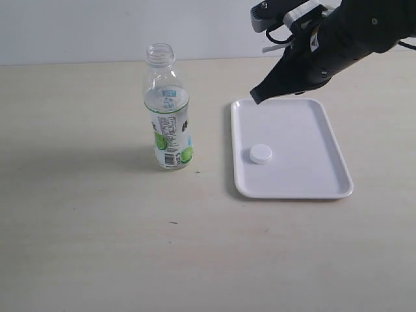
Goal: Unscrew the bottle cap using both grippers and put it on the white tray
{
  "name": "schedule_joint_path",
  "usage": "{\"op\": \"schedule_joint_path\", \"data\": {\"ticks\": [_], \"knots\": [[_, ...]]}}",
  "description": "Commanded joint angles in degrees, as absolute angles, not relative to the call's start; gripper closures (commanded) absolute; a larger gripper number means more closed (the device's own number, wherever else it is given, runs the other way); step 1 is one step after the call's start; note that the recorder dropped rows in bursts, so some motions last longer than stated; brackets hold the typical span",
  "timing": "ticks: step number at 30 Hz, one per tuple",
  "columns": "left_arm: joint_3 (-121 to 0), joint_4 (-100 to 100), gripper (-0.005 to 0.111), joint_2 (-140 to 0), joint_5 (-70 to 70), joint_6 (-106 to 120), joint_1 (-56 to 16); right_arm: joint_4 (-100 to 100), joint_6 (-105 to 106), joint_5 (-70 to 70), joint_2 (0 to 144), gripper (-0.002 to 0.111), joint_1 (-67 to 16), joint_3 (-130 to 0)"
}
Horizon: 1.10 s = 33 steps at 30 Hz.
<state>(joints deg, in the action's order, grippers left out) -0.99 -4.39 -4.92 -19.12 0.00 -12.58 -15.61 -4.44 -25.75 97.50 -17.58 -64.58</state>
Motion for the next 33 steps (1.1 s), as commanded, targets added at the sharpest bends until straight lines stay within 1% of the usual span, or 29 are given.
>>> {"op": "schedule_joint_path", "data": {"ticks": [1,11,16,19,26,29,33], "knots": [[-0.87,-3.79,0.107,0.00,-9.13,-1.09,-12.52,-15.54,-4.20,-25.39,96.83,0.108,-17.32,-64.26],[-0.87,-3.79,0.107,0.00,1.49,-1.67,-12.52,-15.43,-4.20,-25.22,96.83,0.108,-17.32,-64.26],[0.00,-3.79,0.107,0.00,4.04,-1.67,-12.52,-13.89,-4.78,-25.35,96.83,0.108,-17.32,-64.26],[0.00,-3.79,0.107,0.00,8.84,-5.40,-12.52,-13.89,-4.78,-25.23,96.83,0.108,-17.32,-64.26],[0.00,-3.89,0.107,0.00,7.52,-14.16,-12.52,-13.89,-4.78,-25.12,96.83,0.108,-17.32,-64.26],[0.00,-3.89,0.107,0.00,13.58,-14.07,-12.52,-13.63,-4.78,-25.14,96.83,0.108,-17.32,-64.26],[0.00,-4.43,0.107,0.00,17.97,-10.77,-12.52,-13.63,-4.78,-25.14,96.83,0.108,-17.32,-64.26]]}}
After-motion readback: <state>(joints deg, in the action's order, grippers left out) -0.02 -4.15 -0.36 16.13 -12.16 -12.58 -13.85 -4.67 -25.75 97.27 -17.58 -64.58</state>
